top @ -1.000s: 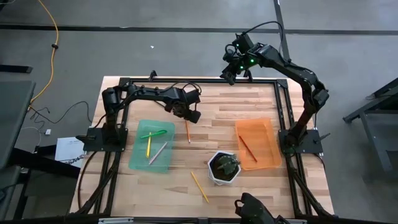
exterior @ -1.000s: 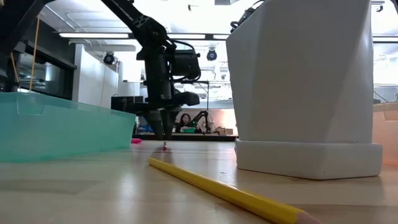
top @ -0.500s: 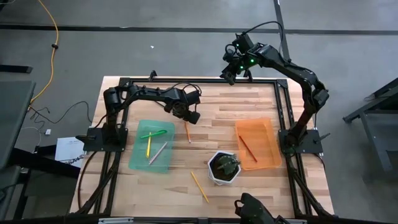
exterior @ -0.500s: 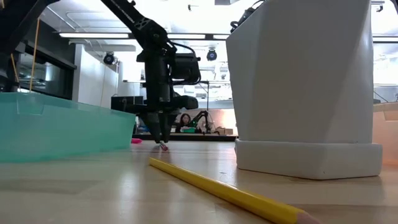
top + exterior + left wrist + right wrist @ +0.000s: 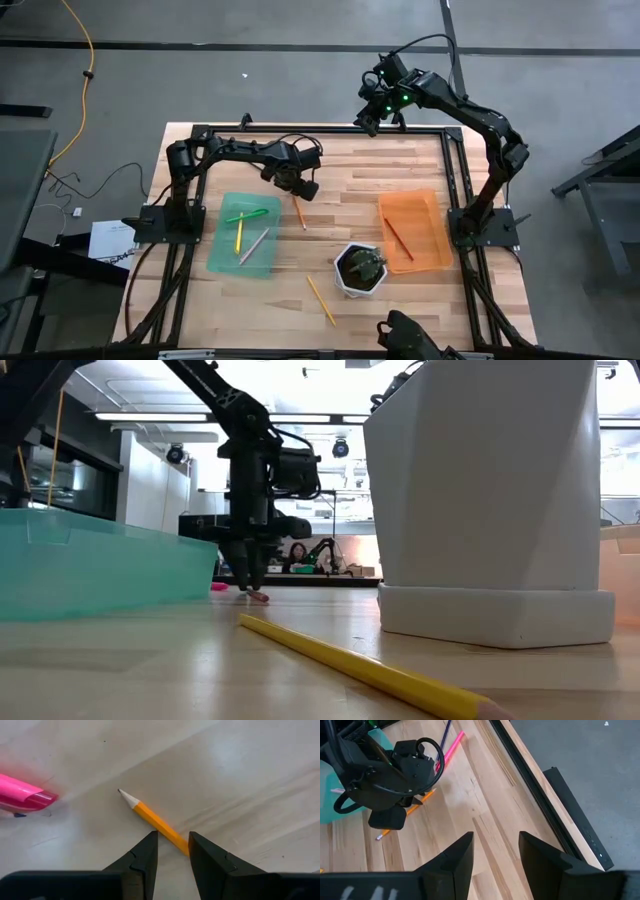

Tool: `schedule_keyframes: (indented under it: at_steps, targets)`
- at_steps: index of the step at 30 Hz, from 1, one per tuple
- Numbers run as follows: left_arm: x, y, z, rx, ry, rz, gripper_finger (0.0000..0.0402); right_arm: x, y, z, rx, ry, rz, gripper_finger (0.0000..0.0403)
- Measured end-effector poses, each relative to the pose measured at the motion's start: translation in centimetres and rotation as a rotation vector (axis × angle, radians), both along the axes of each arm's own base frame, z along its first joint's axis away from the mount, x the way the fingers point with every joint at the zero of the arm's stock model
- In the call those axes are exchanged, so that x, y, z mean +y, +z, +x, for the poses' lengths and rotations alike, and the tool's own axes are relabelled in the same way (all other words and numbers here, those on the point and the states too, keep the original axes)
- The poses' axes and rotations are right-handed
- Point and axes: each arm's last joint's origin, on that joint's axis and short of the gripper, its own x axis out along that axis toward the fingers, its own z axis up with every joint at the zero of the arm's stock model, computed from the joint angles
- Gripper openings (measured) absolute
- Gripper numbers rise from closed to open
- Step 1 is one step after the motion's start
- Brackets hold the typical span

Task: Sort pens & pencils
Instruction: Put the orange pencil into the orange bin

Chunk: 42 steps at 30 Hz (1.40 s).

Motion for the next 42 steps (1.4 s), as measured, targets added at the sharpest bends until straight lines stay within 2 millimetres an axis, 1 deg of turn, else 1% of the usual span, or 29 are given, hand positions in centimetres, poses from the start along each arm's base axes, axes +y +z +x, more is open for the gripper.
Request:
schedule_keyframes:
  at_steps: [13,29,32,36,42]
  targets:
    - [0.07,0.03,0.16,-0.018,-0.023,0.006,0.0097,0.00,0.00,0.00,0.000,0.000,0.000,0.0149]
    - [0.03,0.05,0.43,-0.061,-0.116,-0.021,0.0097,-0.02,0.03,0.03,-0.004,-0.001,-0.002,0.0149]
    - [-0.08,0.03,0.21,-0.039,-0.078,-0.038,0.0095,-0.02,0.03,0.03,-0.004,-0.002,-0.002,0.0149]
    - [-0.07,0.04,0.22,-0.042,-0.048,-0.038,0.0080,-0.02,0.03,0.03,-0.004,-0.002,-0.002,0.0149]
    - [-0.04,0.06,0.22,-0.038,-0.036,-0.029,0.0036,-0.01,0.02,0.02,-0.002,-0.002,0.000,0.0149]
